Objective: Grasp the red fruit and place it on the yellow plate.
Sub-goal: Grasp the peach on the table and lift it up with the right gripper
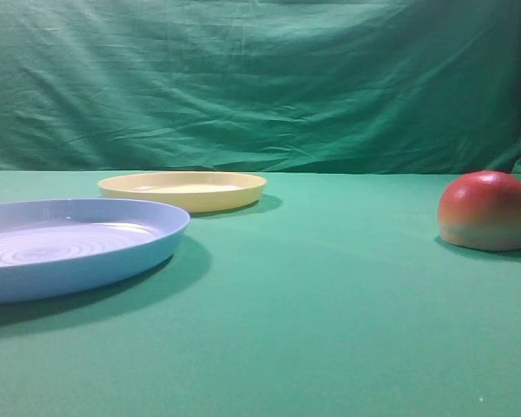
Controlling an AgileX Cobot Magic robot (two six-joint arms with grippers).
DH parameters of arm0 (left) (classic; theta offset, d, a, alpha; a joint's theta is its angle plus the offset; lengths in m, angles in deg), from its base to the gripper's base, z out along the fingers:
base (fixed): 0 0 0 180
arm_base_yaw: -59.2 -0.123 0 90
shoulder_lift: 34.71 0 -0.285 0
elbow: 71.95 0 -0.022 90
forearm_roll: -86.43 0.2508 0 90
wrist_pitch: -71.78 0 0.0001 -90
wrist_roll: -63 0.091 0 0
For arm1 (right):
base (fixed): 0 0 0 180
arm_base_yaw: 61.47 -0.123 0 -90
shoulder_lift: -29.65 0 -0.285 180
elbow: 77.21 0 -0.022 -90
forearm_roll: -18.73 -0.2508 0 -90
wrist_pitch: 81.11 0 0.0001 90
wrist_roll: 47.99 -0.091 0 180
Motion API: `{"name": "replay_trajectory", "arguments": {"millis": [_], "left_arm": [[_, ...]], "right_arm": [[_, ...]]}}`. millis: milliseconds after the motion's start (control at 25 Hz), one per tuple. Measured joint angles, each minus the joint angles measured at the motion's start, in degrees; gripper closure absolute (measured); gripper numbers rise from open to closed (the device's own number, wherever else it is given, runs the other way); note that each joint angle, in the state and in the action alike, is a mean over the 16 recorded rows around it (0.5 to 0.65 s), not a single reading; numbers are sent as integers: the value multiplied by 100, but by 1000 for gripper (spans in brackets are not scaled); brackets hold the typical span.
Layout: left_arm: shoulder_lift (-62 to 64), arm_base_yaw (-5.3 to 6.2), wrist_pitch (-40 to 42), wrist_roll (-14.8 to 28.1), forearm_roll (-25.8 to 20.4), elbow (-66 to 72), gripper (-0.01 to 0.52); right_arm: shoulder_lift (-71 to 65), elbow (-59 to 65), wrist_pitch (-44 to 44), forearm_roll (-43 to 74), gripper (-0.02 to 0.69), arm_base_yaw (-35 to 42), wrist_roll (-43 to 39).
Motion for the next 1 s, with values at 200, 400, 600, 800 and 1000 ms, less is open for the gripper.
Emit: {"name": "replay_trajectory", "arguments": {"millis": [200,400,600,800,1000], "left_arm": [[0,0,0,0,0,0,357],[0,0,0,0,0,0,357],[0,0,0,0,0,0,357],[0,0,0,0,0,0,357],[0,0,0,0,0,0,357]], "right_arm": [[0,0,0,0,665,0,0],[0,0,0,0,665,0,0],[0,0,0,0,665,0,0],[0,0,0,5,665,0,1],[0,2,51,47,665,0,11]]}}
